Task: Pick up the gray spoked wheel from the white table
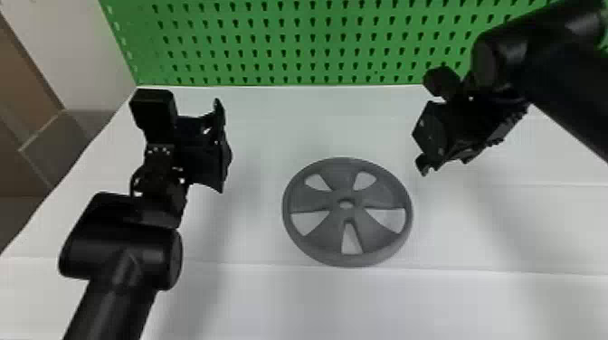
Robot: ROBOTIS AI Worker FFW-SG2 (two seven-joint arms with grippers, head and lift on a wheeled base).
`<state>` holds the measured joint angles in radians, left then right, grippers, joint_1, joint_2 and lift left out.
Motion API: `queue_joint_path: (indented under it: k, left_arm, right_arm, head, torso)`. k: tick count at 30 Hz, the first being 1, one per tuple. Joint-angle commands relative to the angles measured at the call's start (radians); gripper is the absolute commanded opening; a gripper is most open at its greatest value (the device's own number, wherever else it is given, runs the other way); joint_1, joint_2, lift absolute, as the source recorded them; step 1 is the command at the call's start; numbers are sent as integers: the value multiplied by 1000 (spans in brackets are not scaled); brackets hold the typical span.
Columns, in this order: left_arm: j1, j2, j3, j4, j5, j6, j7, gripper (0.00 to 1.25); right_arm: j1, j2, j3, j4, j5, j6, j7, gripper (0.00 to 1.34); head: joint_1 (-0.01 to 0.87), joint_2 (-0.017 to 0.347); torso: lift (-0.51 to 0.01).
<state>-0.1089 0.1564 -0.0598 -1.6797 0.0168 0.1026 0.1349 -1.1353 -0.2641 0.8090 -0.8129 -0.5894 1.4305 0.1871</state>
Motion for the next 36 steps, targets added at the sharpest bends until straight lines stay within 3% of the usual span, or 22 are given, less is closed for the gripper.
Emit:
queue_joint_path:
  k: [1, 25, 31, 36]
  left_arm:
    - [1, 2, 0, 0, -1, -3, 0, 1088]
    - [1, 2, 2, 0, -1, -9, 0, 1089]
    - [1, 2, 2, 0, -1, -9, 0, 1089]
    - [3, 3, 2, 0, -1, -12, 0, 1089]
  right_arm:
    - [-15, -7, 75, 8, -55, -25, 0, 1075]
    - [-32, -6, 85, 60, -69, -36, 0, 1075]
    - [-40, -4, 101, 107, -138, -18, 0, 1075]
    - [-44, 3, 104, 139, -142, 31, 0, 1075]
  head:
    - [779, 107]
    - [779, 107]
    - [779, 107]
    - [779, 107]
  torso:
    - [-88]
    - [-88]
    - [-88]
    - [-88]
